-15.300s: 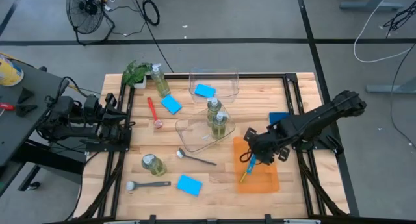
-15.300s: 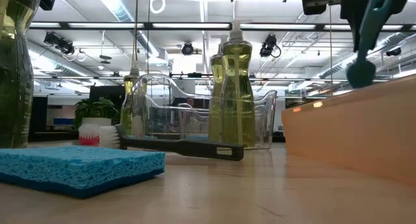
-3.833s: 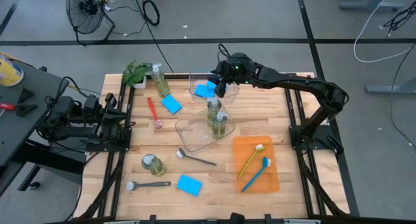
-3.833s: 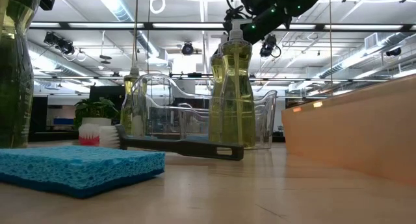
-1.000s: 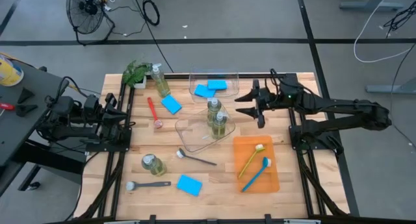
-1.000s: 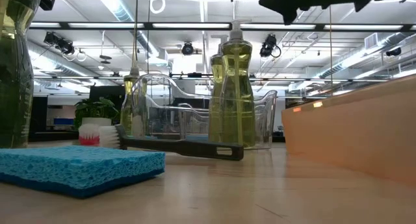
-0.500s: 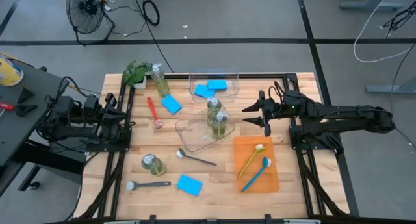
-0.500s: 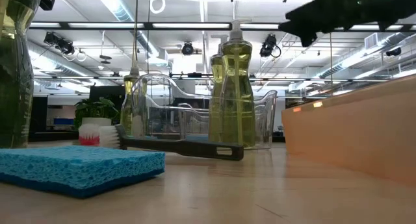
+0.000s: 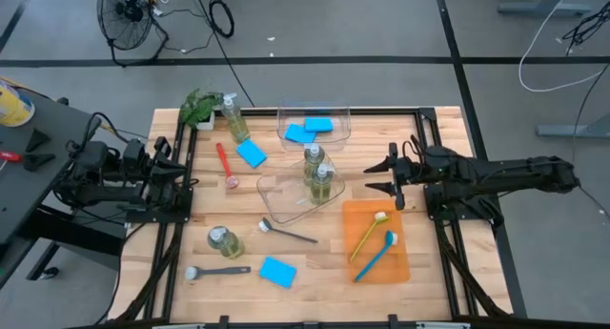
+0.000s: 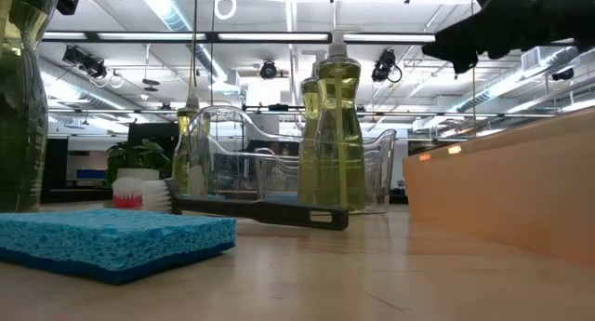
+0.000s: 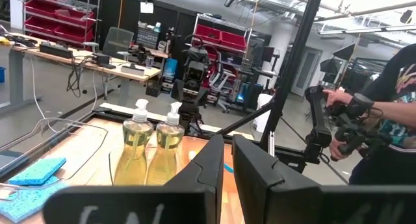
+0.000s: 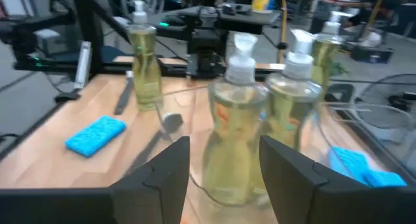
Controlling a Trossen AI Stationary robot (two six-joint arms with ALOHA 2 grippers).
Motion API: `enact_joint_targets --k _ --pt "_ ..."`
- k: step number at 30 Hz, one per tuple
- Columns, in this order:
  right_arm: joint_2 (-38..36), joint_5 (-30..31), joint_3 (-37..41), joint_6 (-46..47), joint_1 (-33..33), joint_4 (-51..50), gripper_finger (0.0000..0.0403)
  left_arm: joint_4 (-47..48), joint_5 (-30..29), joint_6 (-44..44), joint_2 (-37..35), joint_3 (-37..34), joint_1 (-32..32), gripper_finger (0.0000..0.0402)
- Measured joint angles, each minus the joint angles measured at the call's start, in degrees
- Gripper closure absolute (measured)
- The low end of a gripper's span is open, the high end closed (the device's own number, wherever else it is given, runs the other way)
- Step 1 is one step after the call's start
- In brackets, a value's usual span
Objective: Pick & Place Kitchen Sink Supplies
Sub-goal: Put the green dish soap into the bottom transparent bin
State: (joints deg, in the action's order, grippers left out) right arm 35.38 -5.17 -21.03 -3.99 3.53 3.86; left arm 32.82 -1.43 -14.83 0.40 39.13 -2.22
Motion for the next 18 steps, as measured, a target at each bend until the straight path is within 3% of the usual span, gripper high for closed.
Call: enact_joint_targets --k 11,18 --pt "-6.2 1.0 7.3 1.9 -1.8 -0.1 0.0218 0.0 0.0 0.0 0.0 0.0 0.0 0.0365" --pt "-9.9 -4.0 11.3 1.8 -1.8 4.0 0.0224 0.0 0.0 0.0 0.0 0.0 0.0 0.0365"
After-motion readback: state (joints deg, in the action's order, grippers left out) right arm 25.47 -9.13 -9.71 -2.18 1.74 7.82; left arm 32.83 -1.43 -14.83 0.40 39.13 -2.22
